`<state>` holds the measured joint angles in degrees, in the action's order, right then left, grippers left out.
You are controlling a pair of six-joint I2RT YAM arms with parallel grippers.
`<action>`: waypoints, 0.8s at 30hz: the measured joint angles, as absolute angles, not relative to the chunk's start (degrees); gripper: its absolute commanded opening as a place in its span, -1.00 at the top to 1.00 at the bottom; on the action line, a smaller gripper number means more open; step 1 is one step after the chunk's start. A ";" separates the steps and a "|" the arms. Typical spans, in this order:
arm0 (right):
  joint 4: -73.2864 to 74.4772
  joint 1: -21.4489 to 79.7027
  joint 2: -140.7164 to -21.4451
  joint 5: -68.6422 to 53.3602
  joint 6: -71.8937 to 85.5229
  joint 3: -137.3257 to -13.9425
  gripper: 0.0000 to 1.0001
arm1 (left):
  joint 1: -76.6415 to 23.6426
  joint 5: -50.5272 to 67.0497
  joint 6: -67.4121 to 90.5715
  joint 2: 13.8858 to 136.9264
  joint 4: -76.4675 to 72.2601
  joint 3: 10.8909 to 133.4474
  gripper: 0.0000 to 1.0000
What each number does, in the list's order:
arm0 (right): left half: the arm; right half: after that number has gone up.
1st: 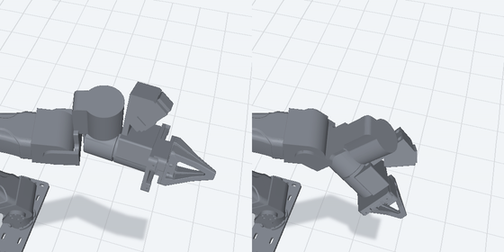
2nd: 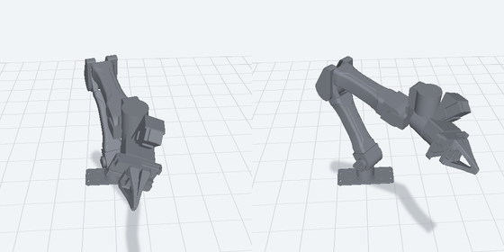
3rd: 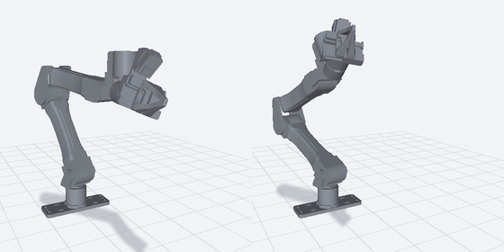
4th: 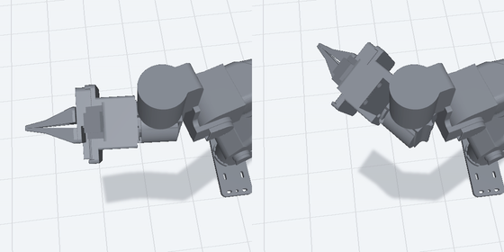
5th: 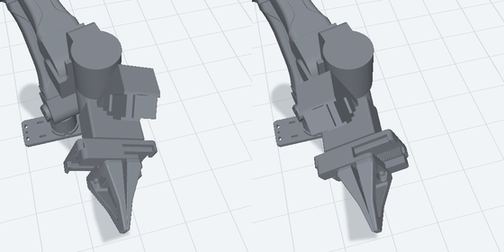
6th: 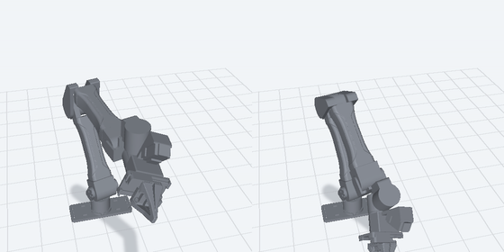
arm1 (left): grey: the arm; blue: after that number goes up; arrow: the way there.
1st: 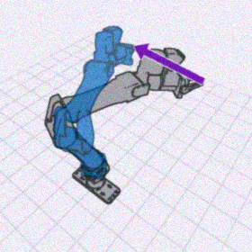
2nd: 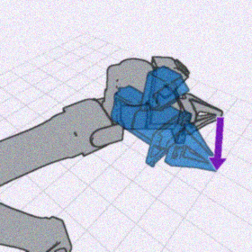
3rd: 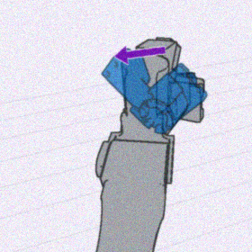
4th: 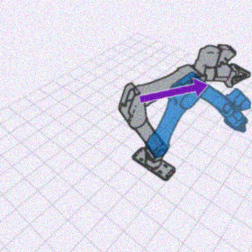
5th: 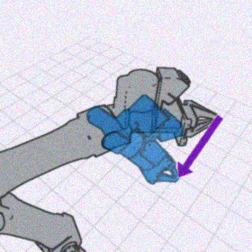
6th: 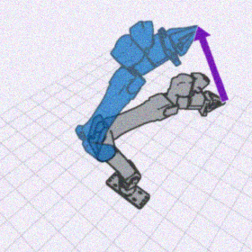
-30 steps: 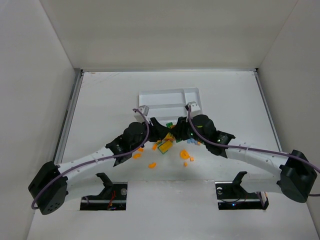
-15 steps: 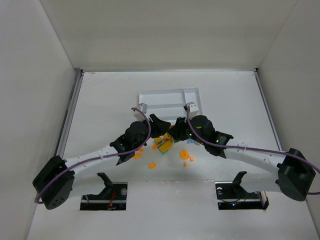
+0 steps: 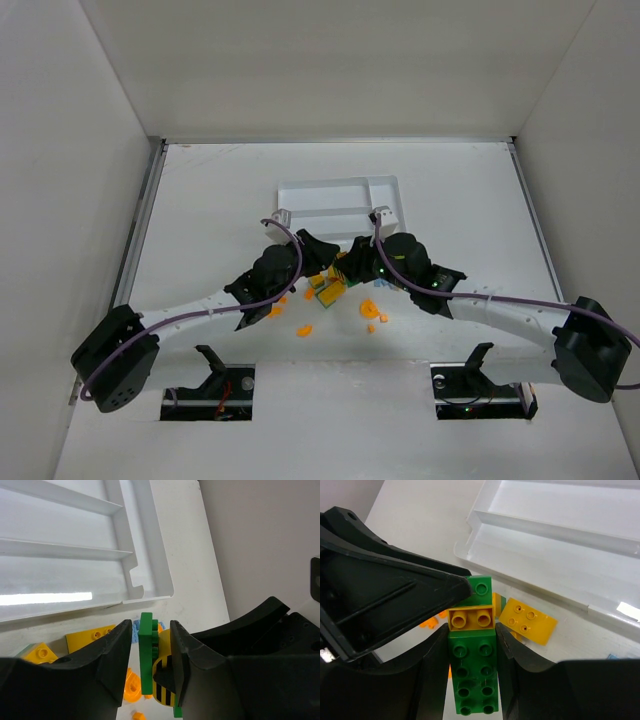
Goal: Sort the legos into containers by color
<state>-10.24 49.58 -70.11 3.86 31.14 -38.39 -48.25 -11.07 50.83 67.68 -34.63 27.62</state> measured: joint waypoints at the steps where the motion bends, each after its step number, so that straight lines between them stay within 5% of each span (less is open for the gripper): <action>1: -10.39 49.58 -70.11 3.86 31.11 -38.39 0.62 | -48.25 -11.25 51.00 68.03 -34.68 27.62 0.43; 9: -10.83 49.58 -70.11 3.92 31.16 -38.24 0.64 | -48.12 -11.38 51.72 68.84 -35.73 27.62 0.81; 24: -13.37 41.52 -50.98 4.73 32.12 -27.55 0.65 | -44.16 -10.46 51.20 70.83 -35.09 27.75 0.84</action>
<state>-13.37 41.52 -50.98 4.73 32.12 -27.55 -44.16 -10.46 51.20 70.83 -35.09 27.75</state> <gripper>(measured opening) 0.431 0.158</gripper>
